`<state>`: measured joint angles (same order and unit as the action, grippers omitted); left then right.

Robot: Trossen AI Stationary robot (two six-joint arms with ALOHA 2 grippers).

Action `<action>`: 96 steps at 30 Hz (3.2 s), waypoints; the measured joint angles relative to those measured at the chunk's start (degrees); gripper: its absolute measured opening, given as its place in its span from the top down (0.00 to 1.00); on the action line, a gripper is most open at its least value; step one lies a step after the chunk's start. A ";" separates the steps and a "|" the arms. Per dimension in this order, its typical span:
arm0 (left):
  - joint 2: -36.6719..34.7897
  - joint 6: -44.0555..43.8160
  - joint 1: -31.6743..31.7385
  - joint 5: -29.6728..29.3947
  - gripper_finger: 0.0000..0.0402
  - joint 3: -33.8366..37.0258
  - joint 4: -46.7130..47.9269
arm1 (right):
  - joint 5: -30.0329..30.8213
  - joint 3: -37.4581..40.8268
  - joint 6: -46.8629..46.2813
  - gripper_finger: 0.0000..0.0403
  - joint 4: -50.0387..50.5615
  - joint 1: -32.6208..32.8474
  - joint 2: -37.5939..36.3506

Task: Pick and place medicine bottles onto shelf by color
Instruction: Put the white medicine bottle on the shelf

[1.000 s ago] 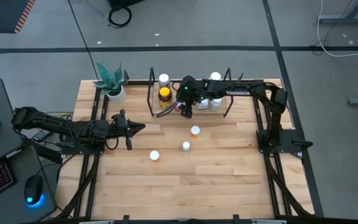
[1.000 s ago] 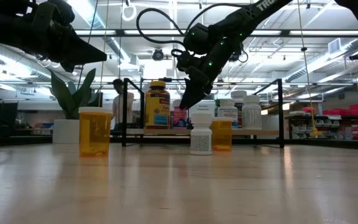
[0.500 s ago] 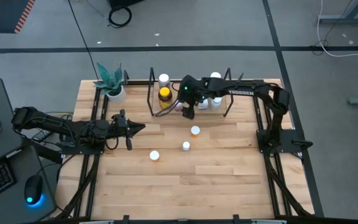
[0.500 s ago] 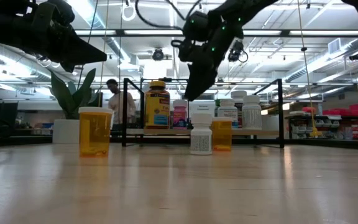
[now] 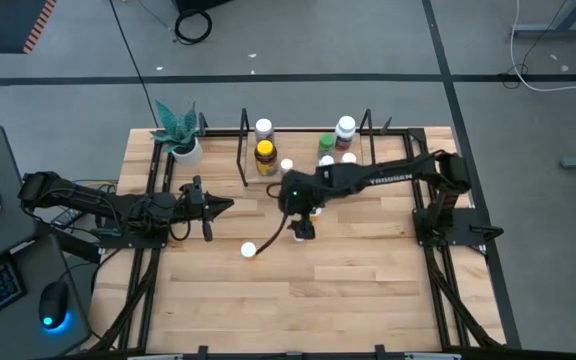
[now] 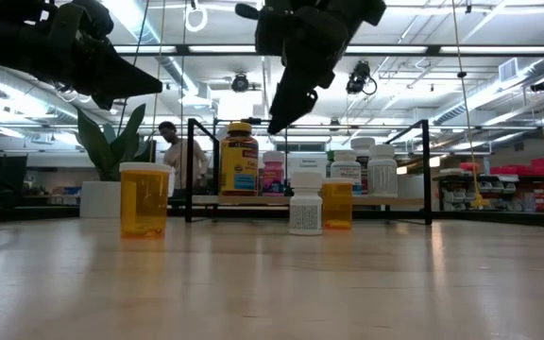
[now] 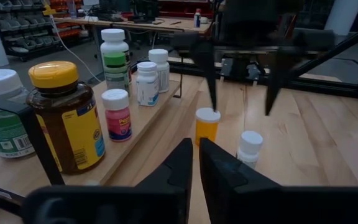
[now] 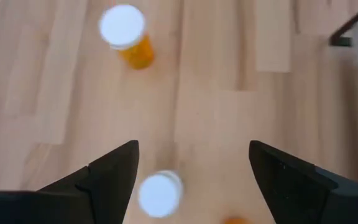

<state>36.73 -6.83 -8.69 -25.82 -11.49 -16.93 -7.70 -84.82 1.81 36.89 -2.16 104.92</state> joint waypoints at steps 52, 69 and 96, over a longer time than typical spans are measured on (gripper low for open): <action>0.00 0.00 0.00 0.01 0.93 0.00 0.00 | 8.11 17.12 -3.76 0.53 -15.44 6.54 0.01; -0.02 0.00 0.00 0.00 0.92 0.00 -0.15 | 8.07 14.84 -3.35 0.53 -12.51 5.36 -2.03; -0.02 0.01 0.00 0.00 0.92 0.00 -0.02 | 7.91 16.47 -4.58 0.39 -15.02 4.38 -4.70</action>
<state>36.71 -6.81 -8.69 -25.82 -11.49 -16.95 0.20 -68.34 -2.78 21.87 2.22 100.22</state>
